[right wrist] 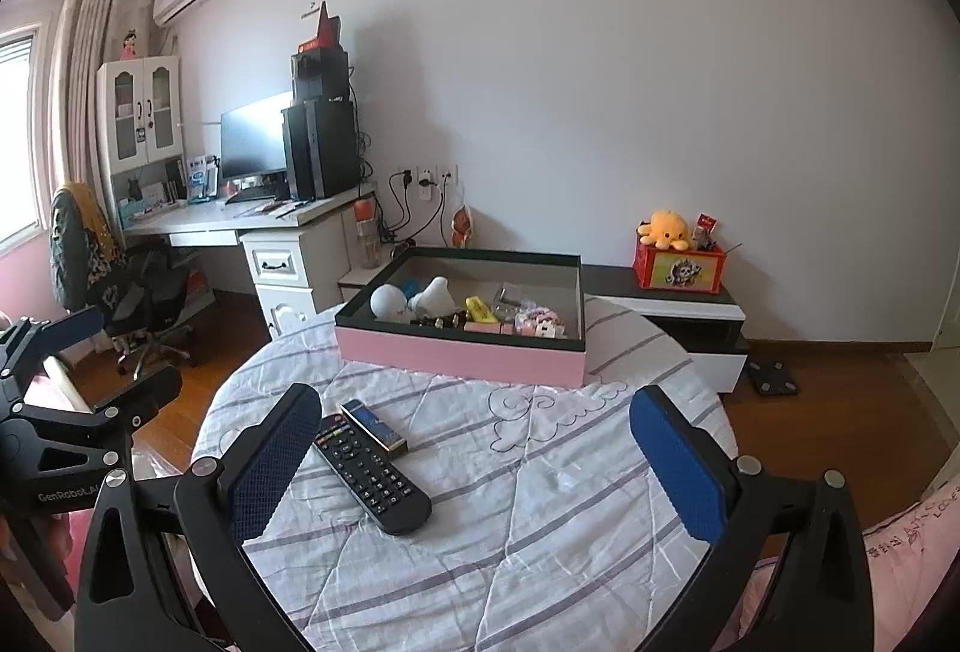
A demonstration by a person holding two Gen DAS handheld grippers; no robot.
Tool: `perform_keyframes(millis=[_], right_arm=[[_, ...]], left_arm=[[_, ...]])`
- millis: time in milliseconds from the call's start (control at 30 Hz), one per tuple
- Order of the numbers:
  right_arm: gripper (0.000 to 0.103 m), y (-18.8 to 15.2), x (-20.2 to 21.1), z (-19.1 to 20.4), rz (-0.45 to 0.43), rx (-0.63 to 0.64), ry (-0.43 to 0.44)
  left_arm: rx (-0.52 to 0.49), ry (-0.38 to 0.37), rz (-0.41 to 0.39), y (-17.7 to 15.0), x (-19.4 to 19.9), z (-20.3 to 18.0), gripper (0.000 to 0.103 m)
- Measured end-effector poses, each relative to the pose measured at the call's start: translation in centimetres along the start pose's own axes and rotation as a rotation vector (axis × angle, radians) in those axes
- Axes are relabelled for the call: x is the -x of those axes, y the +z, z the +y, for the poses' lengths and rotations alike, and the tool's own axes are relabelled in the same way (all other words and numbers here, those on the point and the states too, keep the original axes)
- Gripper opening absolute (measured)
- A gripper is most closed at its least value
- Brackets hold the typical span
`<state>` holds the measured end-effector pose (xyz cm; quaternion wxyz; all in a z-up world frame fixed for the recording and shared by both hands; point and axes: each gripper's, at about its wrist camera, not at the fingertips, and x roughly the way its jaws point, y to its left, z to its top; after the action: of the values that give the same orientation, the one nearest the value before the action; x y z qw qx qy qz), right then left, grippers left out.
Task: Organize rigid objects
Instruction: 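Withdraw both tools from the box back over the remote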
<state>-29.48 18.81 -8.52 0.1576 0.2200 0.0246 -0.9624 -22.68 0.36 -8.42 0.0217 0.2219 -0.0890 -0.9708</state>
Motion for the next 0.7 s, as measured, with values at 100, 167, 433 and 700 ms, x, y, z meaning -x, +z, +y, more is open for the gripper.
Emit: perform_keyframes(millis=[100,167,433,700], right_arm=[[0.103,-0.3,-0.7,0.0,0.018,0.001,0.001],[0.103,-0.5,-1.2,-0.1,0.030,-0.001,0.003],[0.103,-2.0,-3.9,-1.8,0.105,-0.025,-0.031],[0.103,-4.7,-6.0,-6.1,0.191,-0.106,-0.087]], left_arm=[[-0.007,-0.002,0.016,-0.2,-0.7,-0.1,0.103],[-0.007,-0.010,0.031,-0.4,-1.3,-0.1,0.103],[0.020,-0.115,0.143,-2.1,-5.1,-2.1,0.103],[0.113,-0.140,0.322,-3.5,-11.0,-8.6,0.103]])
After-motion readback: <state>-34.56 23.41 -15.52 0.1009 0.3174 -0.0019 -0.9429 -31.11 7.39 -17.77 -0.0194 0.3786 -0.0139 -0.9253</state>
